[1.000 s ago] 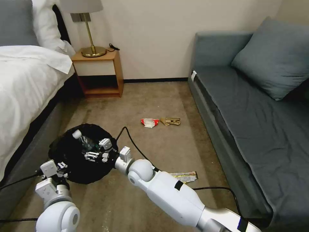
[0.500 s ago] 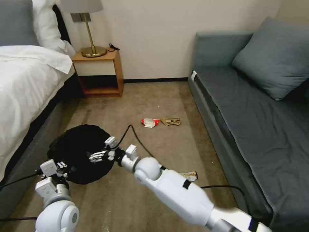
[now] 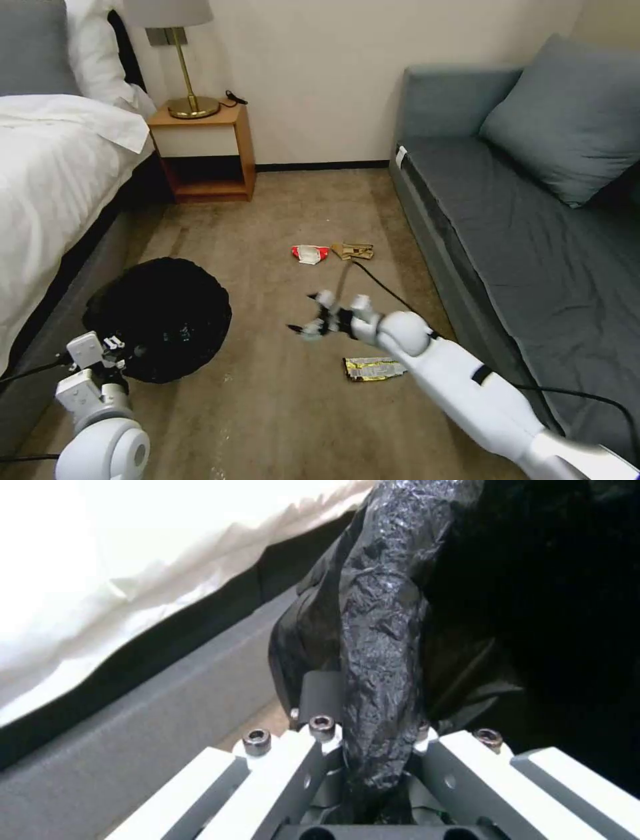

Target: Pick up the trash bin, then pick up the garbage on the floor and place it into the trash bin.

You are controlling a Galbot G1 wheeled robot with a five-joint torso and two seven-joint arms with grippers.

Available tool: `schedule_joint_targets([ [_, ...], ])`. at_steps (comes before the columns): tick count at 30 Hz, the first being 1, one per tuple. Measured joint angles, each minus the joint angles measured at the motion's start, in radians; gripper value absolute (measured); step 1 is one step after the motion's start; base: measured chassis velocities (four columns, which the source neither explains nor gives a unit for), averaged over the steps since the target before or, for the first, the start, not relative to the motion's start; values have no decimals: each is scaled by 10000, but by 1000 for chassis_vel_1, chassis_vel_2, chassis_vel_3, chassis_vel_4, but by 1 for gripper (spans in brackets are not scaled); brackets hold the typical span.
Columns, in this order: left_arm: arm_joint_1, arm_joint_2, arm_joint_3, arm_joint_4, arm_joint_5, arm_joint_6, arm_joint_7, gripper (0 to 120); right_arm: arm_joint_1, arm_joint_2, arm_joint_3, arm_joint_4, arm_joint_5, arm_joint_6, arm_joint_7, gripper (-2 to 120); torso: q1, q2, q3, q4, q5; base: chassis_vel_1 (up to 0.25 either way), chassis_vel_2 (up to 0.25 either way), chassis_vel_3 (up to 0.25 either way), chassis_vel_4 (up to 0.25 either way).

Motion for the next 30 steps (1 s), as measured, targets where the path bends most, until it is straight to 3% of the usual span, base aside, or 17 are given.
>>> schedule_joint_targets([
  [8,163,-160,181,123,282,-134,99,3,-1124,36,1341,-1494,-1494,593,-508,100,0,0,0,0,-3,0,0,0,0],
  [30,470,-178,160,26,402,-186,182,3,-1444,544,2273,-3028,-1638,1205,-383,100,0,0,0,1,-4,0,0,0,0],
])
